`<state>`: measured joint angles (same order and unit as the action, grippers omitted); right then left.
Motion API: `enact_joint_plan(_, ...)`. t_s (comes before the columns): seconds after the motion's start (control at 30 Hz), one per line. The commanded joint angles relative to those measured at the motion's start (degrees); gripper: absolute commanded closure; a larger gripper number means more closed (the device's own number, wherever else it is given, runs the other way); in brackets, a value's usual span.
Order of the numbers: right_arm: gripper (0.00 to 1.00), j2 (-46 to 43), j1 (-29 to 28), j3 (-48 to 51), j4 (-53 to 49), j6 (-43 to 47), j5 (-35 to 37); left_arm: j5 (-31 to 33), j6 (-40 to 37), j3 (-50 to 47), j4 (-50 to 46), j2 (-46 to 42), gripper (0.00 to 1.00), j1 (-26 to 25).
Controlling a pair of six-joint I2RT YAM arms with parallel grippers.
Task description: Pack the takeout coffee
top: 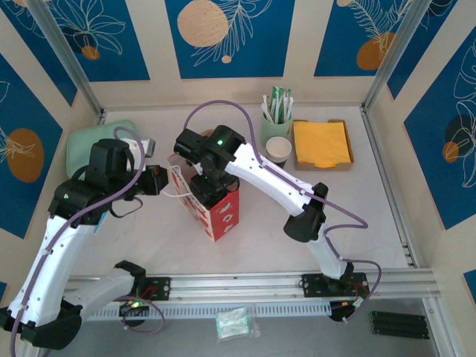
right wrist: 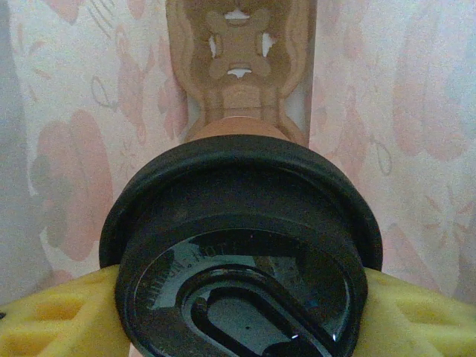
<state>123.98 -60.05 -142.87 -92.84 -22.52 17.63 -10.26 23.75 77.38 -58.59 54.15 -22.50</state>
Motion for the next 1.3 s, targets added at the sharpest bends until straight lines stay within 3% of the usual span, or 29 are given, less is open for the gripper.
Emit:
enact_joint_plan(0.0, 0.36, 0.93, -0.52, -0.64, -8.85, -0.83, -0.55, -0.42, 0.84, -0.48, 1.28, -1.01, 1.00, 0.38)
enact_joint_plan(0.6, 0.36, 4.47, -0.94, -1.40, -8.42, -0.87, 0.44, -0.98, 1.30, -0.92, 1.64, -1.53, 1.00, 0.33)
enact_joint_plan(1.27, 0.36, 2.52, -0.17, 7.22, -2.30, -2.11, -1.08, -0.69, 1.13, -1.09, 1.22, -1.94, 1.00, 0.34)
